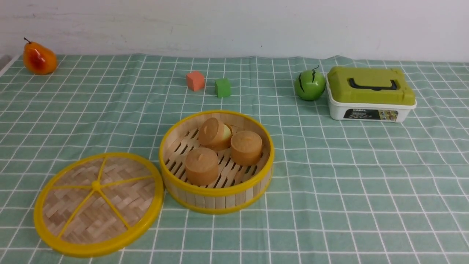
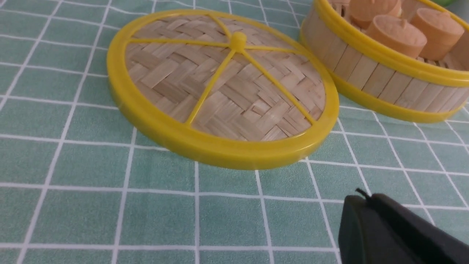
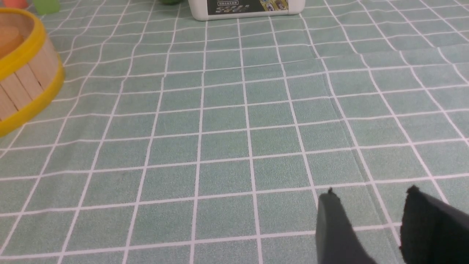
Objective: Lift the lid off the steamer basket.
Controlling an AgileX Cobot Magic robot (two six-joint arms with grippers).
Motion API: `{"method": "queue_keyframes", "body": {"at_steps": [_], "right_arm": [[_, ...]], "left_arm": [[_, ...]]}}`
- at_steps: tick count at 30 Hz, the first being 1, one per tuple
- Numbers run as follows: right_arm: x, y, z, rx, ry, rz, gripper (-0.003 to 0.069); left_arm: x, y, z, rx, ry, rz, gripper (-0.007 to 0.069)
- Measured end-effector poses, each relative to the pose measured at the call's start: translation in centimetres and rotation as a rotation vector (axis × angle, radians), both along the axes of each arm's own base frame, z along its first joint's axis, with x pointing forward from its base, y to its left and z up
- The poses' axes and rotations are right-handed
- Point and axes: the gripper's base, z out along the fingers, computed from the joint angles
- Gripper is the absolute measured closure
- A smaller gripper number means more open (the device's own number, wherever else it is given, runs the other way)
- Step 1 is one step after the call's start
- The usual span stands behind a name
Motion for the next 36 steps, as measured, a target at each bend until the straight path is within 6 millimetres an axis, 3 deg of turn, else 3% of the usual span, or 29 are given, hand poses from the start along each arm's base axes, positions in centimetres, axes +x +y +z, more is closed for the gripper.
{"method": "queue_keyframes", "body": {"at_steps": [36], "right_arm": [[0.00, 0.00, 0.00, 0.000, 0.000, 0.000, 0.0417]], "left_arm": [[0.07, 0.47, -0.02, 0.006, 0.001, 0.086, 0.0619]]}}
